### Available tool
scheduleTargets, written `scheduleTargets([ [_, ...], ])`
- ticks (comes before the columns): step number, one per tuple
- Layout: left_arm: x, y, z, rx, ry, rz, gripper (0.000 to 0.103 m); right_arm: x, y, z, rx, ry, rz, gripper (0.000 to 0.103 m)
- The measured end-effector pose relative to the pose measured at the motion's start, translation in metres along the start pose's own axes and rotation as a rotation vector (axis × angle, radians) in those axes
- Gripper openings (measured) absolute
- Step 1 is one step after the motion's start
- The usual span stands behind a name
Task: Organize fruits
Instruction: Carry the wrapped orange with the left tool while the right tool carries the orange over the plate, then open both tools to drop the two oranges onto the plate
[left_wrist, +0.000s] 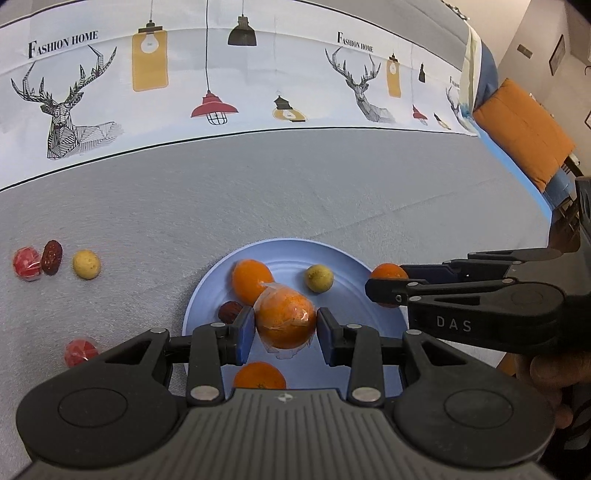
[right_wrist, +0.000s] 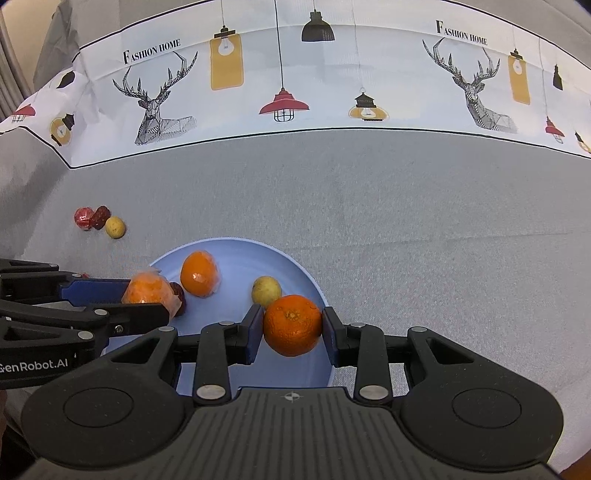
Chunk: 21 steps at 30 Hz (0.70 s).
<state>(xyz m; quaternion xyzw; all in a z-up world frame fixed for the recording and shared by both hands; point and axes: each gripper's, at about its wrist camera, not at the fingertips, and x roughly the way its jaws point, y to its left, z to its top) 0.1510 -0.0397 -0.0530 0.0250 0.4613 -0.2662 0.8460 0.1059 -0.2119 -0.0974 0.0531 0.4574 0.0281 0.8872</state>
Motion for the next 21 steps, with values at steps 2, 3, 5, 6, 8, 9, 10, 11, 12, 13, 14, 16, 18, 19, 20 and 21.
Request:
scheduleTargets([
  [2,0.0002,-0.0005,0.0001,0.003,0.001,-0.002,0.04,0.0005,0.0006,0.0,-0.002,0.001,0.001,0.036],
  [3,0.0004,-0.0011,-0.0002,0.005,0.002,-0.003,0.04,0.0008,0.0008,-0.0002,-0.002,0.002,0.001,0.036],
  [5,0.0013,-0.0013,0.0,0.008,0.004,-0.002,0.04,0.001,0.001,-0.0005,-0.002,0.003,0.001,0.036],
  [6,0.0015,-0.0014,-0.0002,0.009,0.005,-0.002,0.04,0.0011,0.0009,-0.0006,-0.002,0.003,0.001,0.036],
  [8,0.0021,-0.0014,-0.0001,0.01,0.007,-0.001,0.04,0.0017,0.0012,-0.0008,-0.003,0.006,0.0,0.036],
  [9,0.0024,-0.0017,0.0,0.011,0.008,-0.001,0.04,0.0021,0.0014,-0.0016,-0.003,0.007,0.0,0.036],
  [10,0.0026,-0.0019,0.0002,0.011,0.009,-0.001,0.04,0.0022,0.0014,-0.0019,-0.003,0.007,0.001,0.036],
  [11,0.0028,-0.0019,0.0005,0.012,0.01,-0.001,0.04,0.0022,0.0014,-0.0018,-0.003,0.007,0.001,0.036],
  [12,0.0029,-0.0022,0.0004,0.013,0.009,-0.002,0.04,0.0025,0.0015,-0.002,-0.004,0.008,0.002,0.036],
  [13,0.003,-0.0022,0.0003,0.014,0.009,-0.002,0.04,0.0028,0.0015,-0.0022,-0.004,0.009,0.002,0.036],
  [14,0.0033,-0.0022,0.0003,0.015,0.01,-0.003,0.04,0.0033,0.0016,-0.0024,-0.005,0.01,0.003,0.036],
  [16,0.004,-0.0026,-0.0001,0.017,0.011,0.0,0.04,0.0036,0.0013,-0.0019,-0.006,0.011,0.003,0.036],
  [18,0.0034,-0.003,-0.0006,0.017,0.01,-0.001,0.04,0.0036,0.0016,-0.0019,-0.006,0.011,0.003,0.036],
  [19,0.0034,-0.0029,-0.0005,0.017,0.011,-0.003,0.04,0.0037,0.0017,-0.0019,-0.006,0.011,0.003,0.036],
  [20,0.0035,-0.0032,-0.0005,0.018,0.012,-0.002,0.04,0.0037,0.0019,-0.0019,-0.006,0.011,0.003,0.036],
  [21,0.0035,-0.0035,-0.0004,0.02,0.012,-0.002,0.04,0.0037,0.002,-0.0018,-0.006,0.011,0.003,0.036],
])
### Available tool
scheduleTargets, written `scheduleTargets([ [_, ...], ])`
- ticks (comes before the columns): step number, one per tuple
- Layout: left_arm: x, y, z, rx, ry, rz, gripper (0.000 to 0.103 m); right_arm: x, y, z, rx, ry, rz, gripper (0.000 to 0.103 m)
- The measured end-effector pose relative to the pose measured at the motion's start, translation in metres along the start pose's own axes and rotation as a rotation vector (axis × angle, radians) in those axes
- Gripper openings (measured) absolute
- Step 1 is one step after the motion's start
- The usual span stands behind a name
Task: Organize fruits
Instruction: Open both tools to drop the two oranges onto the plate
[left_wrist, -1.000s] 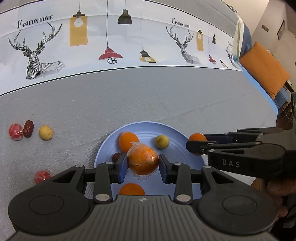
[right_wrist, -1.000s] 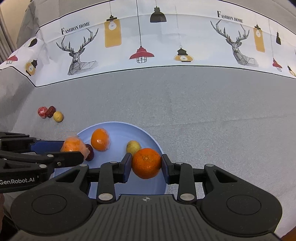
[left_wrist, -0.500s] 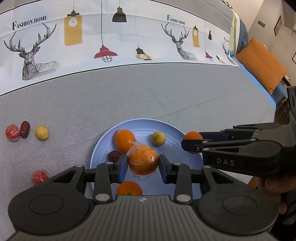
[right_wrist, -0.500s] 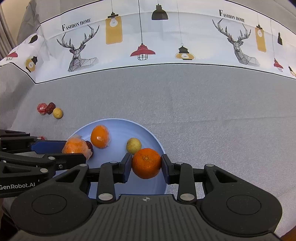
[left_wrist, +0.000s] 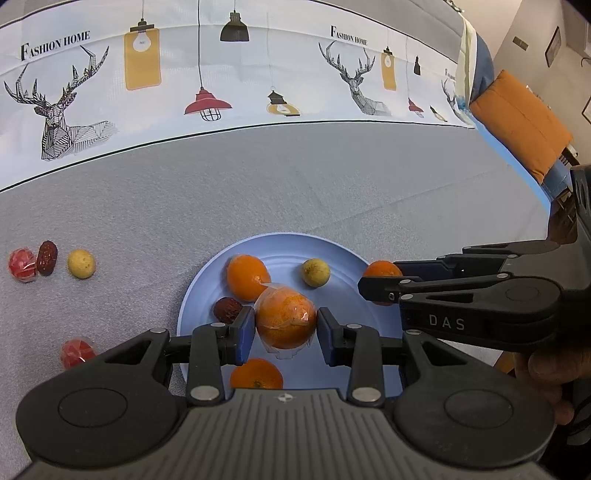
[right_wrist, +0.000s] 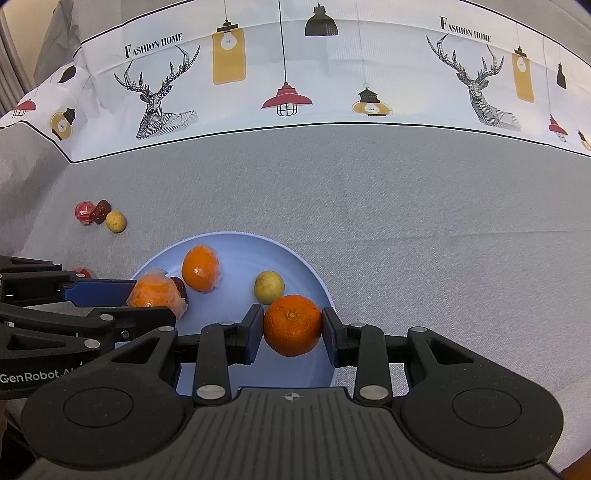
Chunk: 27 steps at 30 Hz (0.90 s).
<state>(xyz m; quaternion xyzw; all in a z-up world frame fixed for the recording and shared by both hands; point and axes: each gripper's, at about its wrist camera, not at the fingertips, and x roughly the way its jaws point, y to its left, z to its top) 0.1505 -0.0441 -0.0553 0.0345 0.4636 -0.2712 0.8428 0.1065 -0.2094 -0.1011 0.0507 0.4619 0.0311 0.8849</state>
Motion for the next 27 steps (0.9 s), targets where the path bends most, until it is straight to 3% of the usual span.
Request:
scheduleTargets([
  [27,0.0001,-0.0012,-0.0003,0.007,-0.003,-0.007,0.04,0.0,0.0025,0.0001,-0.003,0.001,-0.002,0.036],
])
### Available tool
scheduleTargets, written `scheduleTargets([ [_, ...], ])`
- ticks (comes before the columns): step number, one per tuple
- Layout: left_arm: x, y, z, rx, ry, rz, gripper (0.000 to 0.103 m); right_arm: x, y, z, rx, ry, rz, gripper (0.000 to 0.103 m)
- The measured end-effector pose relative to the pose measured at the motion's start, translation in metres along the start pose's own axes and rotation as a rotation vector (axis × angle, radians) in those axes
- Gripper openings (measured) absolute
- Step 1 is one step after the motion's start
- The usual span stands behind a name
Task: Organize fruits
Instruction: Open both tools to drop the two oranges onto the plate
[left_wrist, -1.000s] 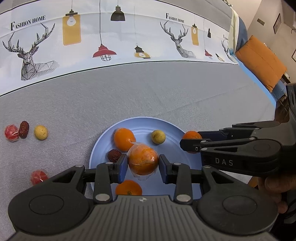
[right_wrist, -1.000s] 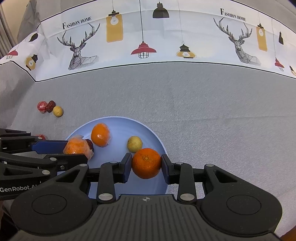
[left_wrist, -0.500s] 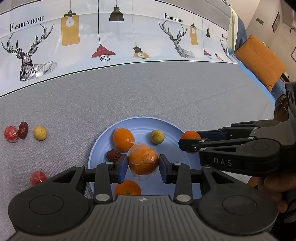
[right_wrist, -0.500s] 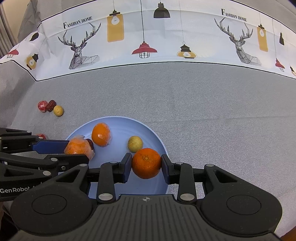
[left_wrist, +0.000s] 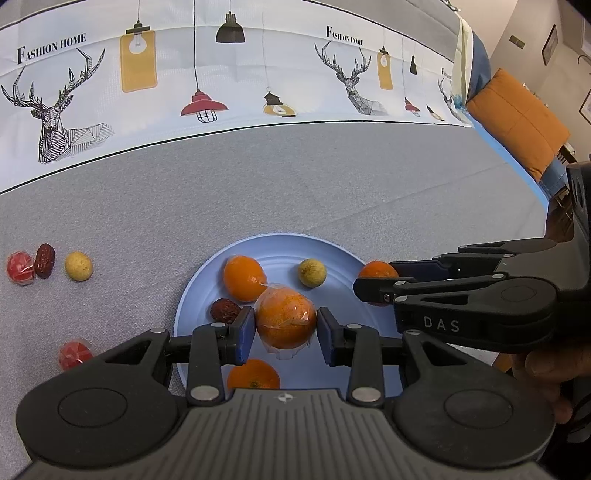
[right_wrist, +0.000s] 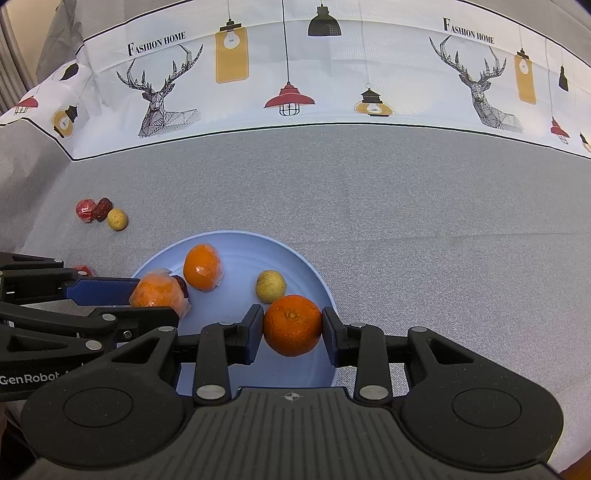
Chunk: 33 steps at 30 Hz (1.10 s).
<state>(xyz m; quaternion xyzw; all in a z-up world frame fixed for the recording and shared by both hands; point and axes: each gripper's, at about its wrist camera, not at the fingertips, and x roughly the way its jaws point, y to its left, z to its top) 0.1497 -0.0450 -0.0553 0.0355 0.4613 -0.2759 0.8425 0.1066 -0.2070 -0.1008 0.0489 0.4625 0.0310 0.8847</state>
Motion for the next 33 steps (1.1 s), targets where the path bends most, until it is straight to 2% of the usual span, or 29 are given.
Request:
scheduleTargets([
  [21,0.0,-0.001,0.001,-0.008,0.006,-0.024,0.042,0.0,0.003,0.0,0.002,0.0,-0.005,0.037],
  [25,-0.002,-0.001,0.001,-0.005,-0.005,-0.017,0.042,-0.001,-0.001,0.001,0.013,-0.006,-0.011,0.045],
  [33,-0.009,0.009,0.006,-0.049,-0.046,0.004,0.041,-0.003,-0.001,0.002,0.015,-0.018,-0.013,0.045],
])
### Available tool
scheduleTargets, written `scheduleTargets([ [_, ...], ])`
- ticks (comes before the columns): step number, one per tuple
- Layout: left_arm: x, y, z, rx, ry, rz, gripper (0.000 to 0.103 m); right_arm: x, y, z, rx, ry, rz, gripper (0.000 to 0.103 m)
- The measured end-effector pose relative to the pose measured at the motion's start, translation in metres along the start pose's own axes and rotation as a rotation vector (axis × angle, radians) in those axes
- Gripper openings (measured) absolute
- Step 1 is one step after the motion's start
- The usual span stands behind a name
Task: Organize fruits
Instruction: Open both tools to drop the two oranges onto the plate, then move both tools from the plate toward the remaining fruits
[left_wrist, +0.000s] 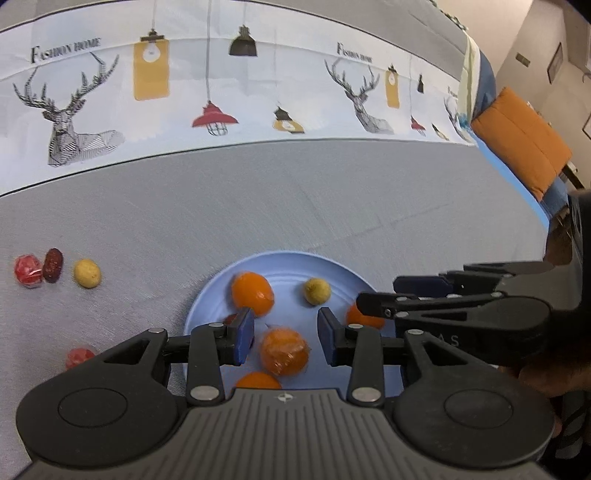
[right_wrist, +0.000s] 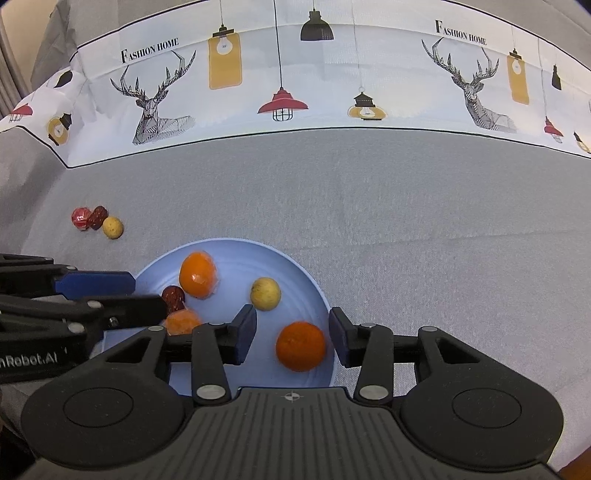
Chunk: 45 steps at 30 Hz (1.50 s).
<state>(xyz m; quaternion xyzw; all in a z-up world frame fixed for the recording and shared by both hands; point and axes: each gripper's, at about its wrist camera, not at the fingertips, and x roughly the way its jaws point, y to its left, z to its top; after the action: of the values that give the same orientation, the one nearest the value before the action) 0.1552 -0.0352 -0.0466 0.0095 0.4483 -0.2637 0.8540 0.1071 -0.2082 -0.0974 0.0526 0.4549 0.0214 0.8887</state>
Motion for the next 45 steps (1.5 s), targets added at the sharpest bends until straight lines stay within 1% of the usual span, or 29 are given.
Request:
scheduleTargets([
  [4,-0.005,0.008,0.001,-0.033,-0.016,0.011,0.039,-0.002,0.002,0.001,-0.001,-0.016,0.007,0.045],
  [6,-0.008,0.011,0.002,-0.045,-0.025,0.016,0.03,-0.003,0.003,0.003,-0.001,-0.028,0.007,0.044],
  [8,-0.01,0.015,0.004,-0.062,-0.034,0.028,0.025,-0.005,0.004,0.004,0.004,-0.041,0.006,0.039],
  [9,-0.012,0.018,0.005,-0.072,-0.039,0.036,0.025,-0.005,0.004,0.005,0.007,-0.046,0.008,0.037],
  [11,-0.012,0.025,0.006,-0.095,-0.038,0.052,0.025,-0.006,0.004,0.007,0.011,-0.058,0.013,0.029],
  [14,-0.012,0.035,0.007,-0.126,-0.03,0.083,0.023,-0.008,0.008,0.009,0.012,-0.075,0.03,0.022],
  [22,-0.023,0.057,0.009,-0.199,-0.046,0.139,0.022,-0.01,0.027,0.012,-0.01,-0.105,0.075,0.02],
  [25,-0.026,0.069,0.011,-0.243,-0.01,0.182,0.022,-0.007,0.035,0.014,-0.02,-0.114,0.096,0.02],
  [26,-0.032,0.077,0.014,-0.273,0.001,0.195,0.022,-0.006,0.038,0.015,-0.024,-0.115,0.108,0.02],
  [27,-0.037,0.083,0.018,-0.296,-0.003,0.194,0.022,-0.006,0.041,0.016,-0.025,-0.12,0.117,0.02],
  [29,-0.054,0.099,0.032,-0.358,-0.036,0.183,0.022,-0.007,0.049,0.019,-0.036,-0.136,0.141,0.02],
  [30,-0.063,0.107,0.042,-0.377,-0.065,0.185,0.022,-0.008,0.052,0.02,-0.042,-0.144,0.151,0.02],
  [32,-0.079,0.127,0.066,-0.404,-0.128,0.207,0.022,-0.008,0.06,0.021,-0.052,-0.155,0.174,0.02],
  [34,-0.083,0.143,0.081,-0.436,-0.161,0.221,0.022,-0.009,0.066,0.022,-0.063,-0.155,0.196,0.02],
  [36,-0.08,0.163,0.083,-0.472,-0.187,0.24,0.022,-0.007,0.075,0.021,-0.078,-0.146,0.225,0.02],
  [38,-0.068,0.176,0.07,-0.492,-0.199,0.266,0.022,-0.006,0.087,0.02,-0.109,-0.138,0.253,0.02],
  [39,-0.053,0.182,0.061,-0.495,-0.143,0.299,0.022,-0.006,0.094,0.019,-0.131,-0.138,0.263,0.02],
  [40,-0.035,0.186,0.058,-0.487,-0.044,0.351,0.021,-0.005,0.101,0.017,-0.159,-0.139,0.274,0.02],
  [41,-0.029,0.186,0.059,-0.465,-0.033,0.365,0.02,-0.005,0.108,0.016,-0.189,-0.138,0.284,0.02],
  [42,-0.028,0.184,0.063,-0.454,-0.047,0.361,0.02,-0.004,0.117,0.014,-0.224,-0.136,0.297,0.02],
  [44,-0.025,0.18,0.074,-0.414,-0.086,0.322,0.02,0.0,0.135,0.013,-0.284,-0.133,0.317,0.02],
  [45,-0.021,0.179,0.076,-0.394,-0.078,0.308,0.02,0.002,0.141,0.014,-0.299,-0.13,0.325,0.02],
])
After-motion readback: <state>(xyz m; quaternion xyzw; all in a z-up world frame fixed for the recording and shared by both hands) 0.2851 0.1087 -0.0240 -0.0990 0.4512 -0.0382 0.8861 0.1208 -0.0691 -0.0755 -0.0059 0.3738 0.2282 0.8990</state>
